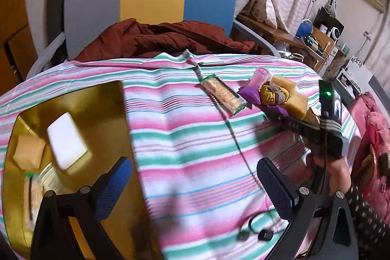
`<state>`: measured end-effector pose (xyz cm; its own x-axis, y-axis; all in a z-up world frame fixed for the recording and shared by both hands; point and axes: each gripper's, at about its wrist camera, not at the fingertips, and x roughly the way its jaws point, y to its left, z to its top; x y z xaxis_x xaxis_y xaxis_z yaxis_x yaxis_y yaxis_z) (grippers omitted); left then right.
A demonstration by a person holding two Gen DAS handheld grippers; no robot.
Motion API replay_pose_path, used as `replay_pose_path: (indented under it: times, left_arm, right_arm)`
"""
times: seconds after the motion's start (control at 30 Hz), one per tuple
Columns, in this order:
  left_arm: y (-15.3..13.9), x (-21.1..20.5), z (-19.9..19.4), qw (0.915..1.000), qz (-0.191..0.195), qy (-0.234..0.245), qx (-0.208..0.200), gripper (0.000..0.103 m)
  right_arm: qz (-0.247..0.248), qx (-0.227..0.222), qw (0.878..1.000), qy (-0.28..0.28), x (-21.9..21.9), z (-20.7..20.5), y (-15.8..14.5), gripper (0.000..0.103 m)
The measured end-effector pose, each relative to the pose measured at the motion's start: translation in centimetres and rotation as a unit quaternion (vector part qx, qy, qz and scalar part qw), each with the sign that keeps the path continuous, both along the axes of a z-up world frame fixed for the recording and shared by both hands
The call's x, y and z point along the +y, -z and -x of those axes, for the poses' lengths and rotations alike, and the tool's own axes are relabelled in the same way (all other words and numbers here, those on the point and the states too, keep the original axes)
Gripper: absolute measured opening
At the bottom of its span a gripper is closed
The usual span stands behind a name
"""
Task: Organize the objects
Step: 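Grasp the second cracker packet with the left tool while the right tool grasps a purple packet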
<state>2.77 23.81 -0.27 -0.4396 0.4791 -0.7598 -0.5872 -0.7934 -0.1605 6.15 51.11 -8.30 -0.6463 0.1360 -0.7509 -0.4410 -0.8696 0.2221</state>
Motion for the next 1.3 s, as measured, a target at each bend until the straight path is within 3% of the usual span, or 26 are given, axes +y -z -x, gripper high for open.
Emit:
replay_pose_path:
  times: [0.33, 0.63, 0.73, 0.8, 0.9, 1.1, 1.3]
  left_arm:
    - [3.9, 9.1, 5.8, 0.9978, 0.029, -0.014, -0.059, 0.103]
    - [5.6, 16.4, 11.7, 0.9935, 0.041, -0.072, -0.078, 0.103]
    - [6.4, 18.4, 13.2, 0.9918, 0.054, -0.083, -0.081, 0.103]
    - [7.4, 19.7, 13.8, 0.9912, 0.082, -0.07, -0.077, 0.103]
    - [8.7, 19.7, 13.9, 0.9895, 0.111, -0.07, -0.061, 0.103]
    - [9.1, 16.8, 11.9, 0.993, 0.112, -0.04, 0.002, 0.102]
    - [9.0, 15.0, 11.2, 0.9943, 0.094, -0.043, 0.027, 0.093]
  right_arm:
    - [-0.001, 0.018, 1.0, 0.019, 0.0, -1.2, 0.2, 0.043]
    - [-0.012, 0.018, 1.0, 0.021, -0.1, -1.0, 0.3, 0.043]
    - [-0.012, 0.02, 1.0, 0.021, -0.1, -1.0, 0.4, 0.043]
    - [-0.011, 0.021, 1.0, 0.021, -0.1, -0.8, 0.5, 0.043]
    - [-0.006, 0.025, 0.999, 0.021, 0.1, -0.9, 0.5, 0.043]
    - [-0.002, 0.029, 0.999, 0.023, 0.1, -0.9, 0.5, 0.043]
    - [-0.005, 0.027, 0.999, 0.023, 0.0, -0.9, 0.5, 0.043]
